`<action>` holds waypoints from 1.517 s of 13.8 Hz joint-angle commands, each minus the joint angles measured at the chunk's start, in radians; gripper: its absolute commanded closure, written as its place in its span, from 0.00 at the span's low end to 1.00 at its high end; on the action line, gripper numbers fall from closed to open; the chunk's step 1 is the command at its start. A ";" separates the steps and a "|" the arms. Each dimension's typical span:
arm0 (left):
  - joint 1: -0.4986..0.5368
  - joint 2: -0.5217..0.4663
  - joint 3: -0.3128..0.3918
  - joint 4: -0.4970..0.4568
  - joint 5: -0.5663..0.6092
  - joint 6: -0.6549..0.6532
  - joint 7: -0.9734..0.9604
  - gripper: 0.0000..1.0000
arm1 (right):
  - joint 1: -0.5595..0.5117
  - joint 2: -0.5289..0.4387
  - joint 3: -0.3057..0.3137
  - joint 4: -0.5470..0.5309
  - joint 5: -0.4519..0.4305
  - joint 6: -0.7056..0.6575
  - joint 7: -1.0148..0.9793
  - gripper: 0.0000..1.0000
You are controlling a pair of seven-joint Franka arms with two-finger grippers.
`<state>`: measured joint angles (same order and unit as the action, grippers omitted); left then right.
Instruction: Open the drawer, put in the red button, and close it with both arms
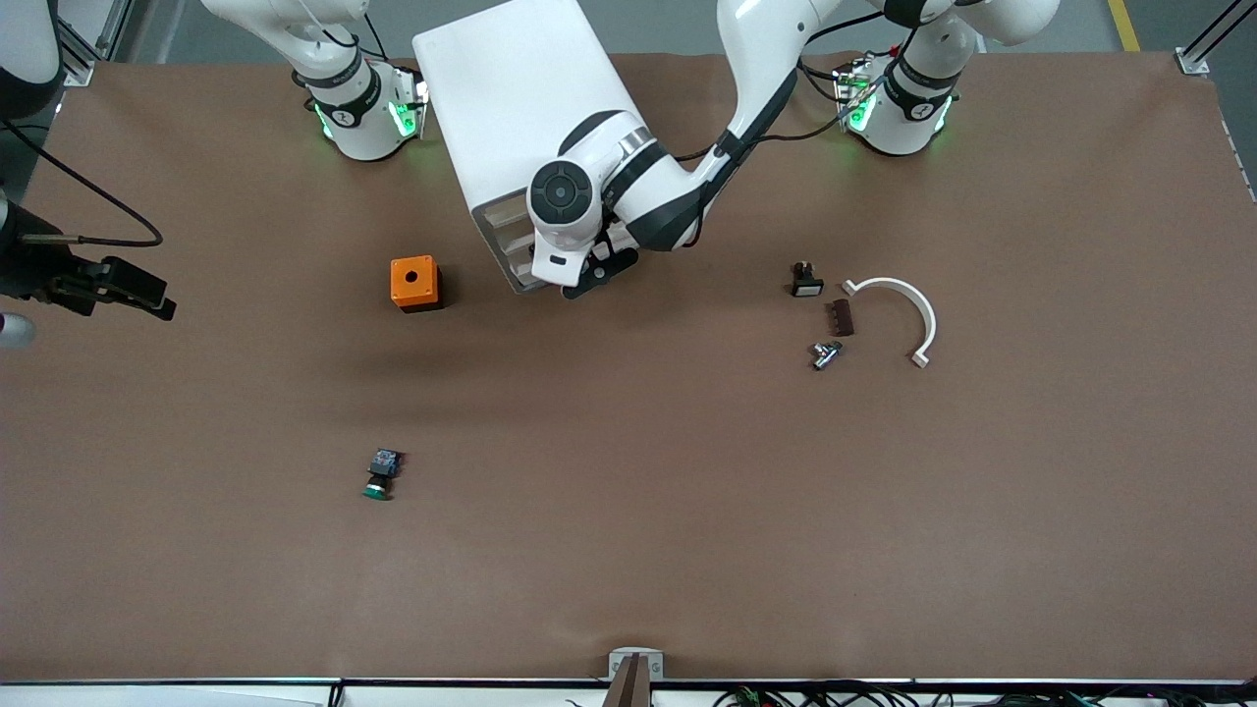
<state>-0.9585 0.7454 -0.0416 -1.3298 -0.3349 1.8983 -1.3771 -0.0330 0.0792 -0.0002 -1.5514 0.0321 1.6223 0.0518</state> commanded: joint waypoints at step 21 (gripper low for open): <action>0.696 -0.471 0.058 -0.017 0.307 -0.375 0.860 0.00 | -0.015 -0.038 0.022 -0.015 -0.043 -0.005 -0.004 0.00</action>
<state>-0.2961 0.3285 0.0247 -1.3240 -0.0482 1.5654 -0.6114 -0.0351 0.0705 0.0075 -1.5536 0.0101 1.6238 0.0504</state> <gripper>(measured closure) 0.000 0.000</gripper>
